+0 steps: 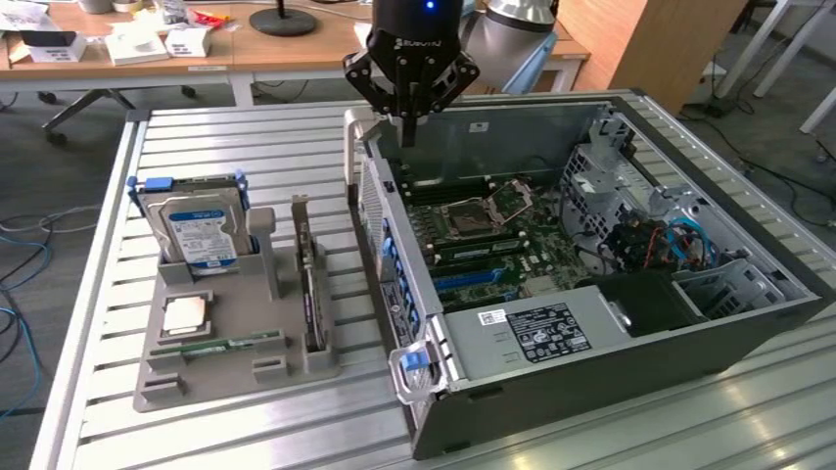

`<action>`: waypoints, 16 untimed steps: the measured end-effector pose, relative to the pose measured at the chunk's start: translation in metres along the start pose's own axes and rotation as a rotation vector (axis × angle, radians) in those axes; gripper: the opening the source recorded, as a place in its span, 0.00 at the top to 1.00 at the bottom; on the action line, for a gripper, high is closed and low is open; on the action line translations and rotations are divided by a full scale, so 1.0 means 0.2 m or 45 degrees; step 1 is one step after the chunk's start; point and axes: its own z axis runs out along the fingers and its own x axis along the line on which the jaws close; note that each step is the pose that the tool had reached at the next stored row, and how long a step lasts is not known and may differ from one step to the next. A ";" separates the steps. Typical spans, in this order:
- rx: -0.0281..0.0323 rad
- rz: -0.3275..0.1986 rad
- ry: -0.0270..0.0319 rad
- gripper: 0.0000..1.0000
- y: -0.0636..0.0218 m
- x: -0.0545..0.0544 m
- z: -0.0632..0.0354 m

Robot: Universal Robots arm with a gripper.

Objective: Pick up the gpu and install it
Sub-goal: 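Reach for the gpu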

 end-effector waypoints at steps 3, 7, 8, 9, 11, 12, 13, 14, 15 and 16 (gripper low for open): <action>0.0000 0.000 0.0000 0.89 0.000 0.01 0.000; 0.0000 0.000 0.0000 0.89 -0.001 0.01 0.000; -0.0001 0.000 0.0000 0.89 -0.001 0.02 0.000; 0.0001 0.000 0.0000 0.89 -0.002 0.02 -0.001; -0.0001 0.000 0.0000 0.89 -0.002 0.03 -0.001; -0.0002 0.000 -0.0001 0.89 -0.002 0.03 0.000; 0.0000 0.000 0.0000 0.89 -0.003 0.03 -0.001; 0.0000 0.000 0.0000 0.89 -0.003 0.04 -0.001; -0.0001 0.000 0.0000 0.89 -0.003 0.04 -0.001; -0.0001 0.000 -0.0001 0.89 -0.003 0.04 -0.001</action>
